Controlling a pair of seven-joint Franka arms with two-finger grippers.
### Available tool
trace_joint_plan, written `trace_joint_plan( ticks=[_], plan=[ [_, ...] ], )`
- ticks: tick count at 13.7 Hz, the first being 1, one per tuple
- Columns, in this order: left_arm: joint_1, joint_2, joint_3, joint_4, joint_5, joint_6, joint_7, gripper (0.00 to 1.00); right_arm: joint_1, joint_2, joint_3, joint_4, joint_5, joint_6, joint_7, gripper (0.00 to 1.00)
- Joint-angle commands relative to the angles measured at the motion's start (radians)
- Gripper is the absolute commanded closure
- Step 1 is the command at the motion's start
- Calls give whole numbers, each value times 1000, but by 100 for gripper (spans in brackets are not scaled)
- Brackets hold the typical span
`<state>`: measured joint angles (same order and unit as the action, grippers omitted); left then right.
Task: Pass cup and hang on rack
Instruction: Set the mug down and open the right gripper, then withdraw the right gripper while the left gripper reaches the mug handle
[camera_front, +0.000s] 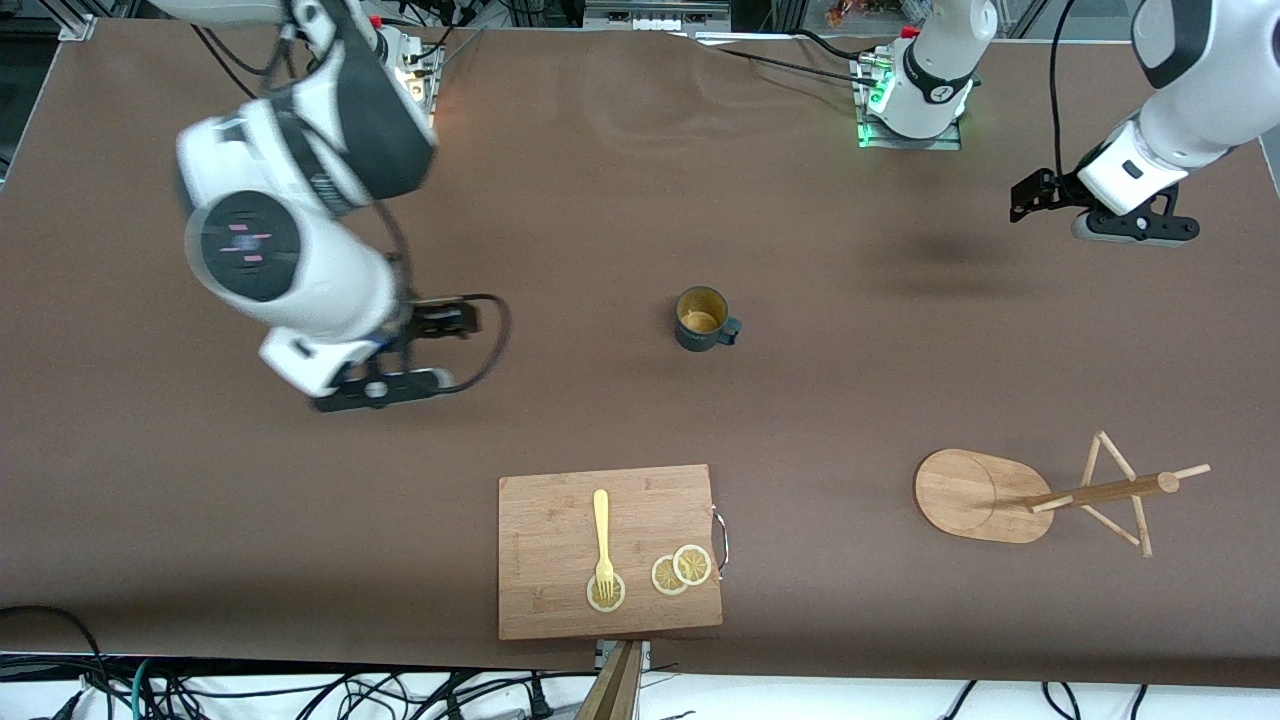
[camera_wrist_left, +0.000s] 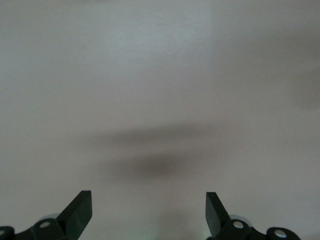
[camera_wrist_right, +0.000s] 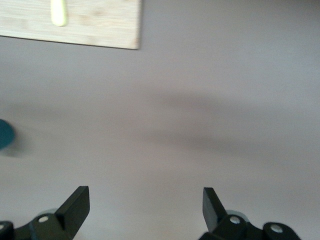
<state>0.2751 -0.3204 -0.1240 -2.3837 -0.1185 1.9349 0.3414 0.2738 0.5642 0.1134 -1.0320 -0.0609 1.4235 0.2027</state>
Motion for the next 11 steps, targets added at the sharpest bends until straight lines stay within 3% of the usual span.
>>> trace_joint_plan(
  ticks=[1, 4, 8, 11],
  plan=[
    [131, 27, -5, -22, -137, 24, 345, 0, -72, -50, -18, -16, -17, -29, -106, 0],
    [263, 150, -5, -20, -323, 16, 797, 0, -164, -141, -26, -43, -10, -47, -126, 0],
    [299, 302, -6, -19, -534, 9, 1224, 0, -310, -321, -24, -212, -3, -34, -166, 0],
    [286, 412, -40, -15, -734, -59, 1491, 0, -366, -418, -31, -264, -11, -28, -190, 0]
  ],
)
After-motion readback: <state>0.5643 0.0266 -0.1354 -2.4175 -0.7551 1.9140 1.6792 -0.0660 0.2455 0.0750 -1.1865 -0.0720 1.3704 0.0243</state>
